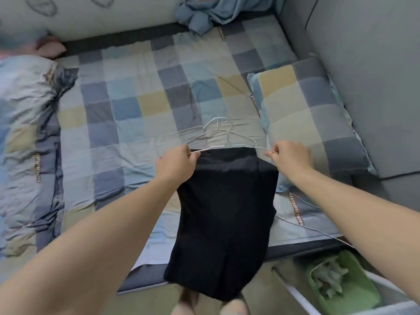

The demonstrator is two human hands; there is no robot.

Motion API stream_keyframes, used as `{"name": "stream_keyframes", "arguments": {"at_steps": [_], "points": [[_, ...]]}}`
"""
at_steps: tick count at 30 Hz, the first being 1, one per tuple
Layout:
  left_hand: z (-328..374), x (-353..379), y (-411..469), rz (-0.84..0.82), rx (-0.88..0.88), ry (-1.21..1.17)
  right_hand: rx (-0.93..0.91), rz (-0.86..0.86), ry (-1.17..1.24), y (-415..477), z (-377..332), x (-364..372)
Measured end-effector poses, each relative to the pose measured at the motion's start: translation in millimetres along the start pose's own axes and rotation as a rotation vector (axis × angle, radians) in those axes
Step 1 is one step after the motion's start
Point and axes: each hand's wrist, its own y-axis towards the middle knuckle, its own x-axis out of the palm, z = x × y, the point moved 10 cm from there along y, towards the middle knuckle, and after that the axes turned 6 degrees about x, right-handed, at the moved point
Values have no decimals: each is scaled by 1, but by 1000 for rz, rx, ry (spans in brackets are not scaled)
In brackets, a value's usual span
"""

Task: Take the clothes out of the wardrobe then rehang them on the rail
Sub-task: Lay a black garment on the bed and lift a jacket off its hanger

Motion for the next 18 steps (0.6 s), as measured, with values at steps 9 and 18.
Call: {"name": "stream_keyframes", "arguments": {"at_steps": [9,18], "points": [[-40,110,134,-14,85,-43,70,-22,135,108,1,132],[-58,162,189,4,84,-221,2,-258,271,141,-12,220]]}}
